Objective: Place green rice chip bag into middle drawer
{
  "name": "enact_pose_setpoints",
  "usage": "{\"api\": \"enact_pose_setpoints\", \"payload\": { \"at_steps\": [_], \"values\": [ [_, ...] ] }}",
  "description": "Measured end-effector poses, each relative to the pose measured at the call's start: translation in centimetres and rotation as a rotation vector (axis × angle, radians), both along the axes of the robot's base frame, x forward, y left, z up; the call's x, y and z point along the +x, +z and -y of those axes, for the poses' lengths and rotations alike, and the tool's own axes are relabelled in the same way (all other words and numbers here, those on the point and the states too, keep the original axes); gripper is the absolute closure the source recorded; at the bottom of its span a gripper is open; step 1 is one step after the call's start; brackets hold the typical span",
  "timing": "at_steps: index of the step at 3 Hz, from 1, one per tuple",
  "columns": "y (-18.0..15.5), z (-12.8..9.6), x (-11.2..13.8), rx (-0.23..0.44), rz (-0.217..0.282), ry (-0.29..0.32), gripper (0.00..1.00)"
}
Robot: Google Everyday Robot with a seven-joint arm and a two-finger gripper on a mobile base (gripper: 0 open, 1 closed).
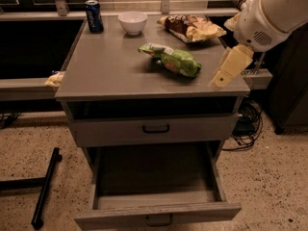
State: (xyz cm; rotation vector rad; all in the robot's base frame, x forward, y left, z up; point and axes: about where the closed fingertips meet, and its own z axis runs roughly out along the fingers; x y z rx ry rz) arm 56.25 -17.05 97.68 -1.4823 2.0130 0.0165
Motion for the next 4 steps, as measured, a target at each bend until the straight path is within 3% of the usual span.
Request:
{"api": "enact_pose_setpoints", "payload": {
  "at_steps": [2, 4],
  "values": [
    [-0.3, -1.2, 5.3, 0.099, 0.093, -0.021, 0.00],
    [-3.0, -3.5, 10.3, 0.144, 0.076, -0.013, 0.00]
  ]
}}
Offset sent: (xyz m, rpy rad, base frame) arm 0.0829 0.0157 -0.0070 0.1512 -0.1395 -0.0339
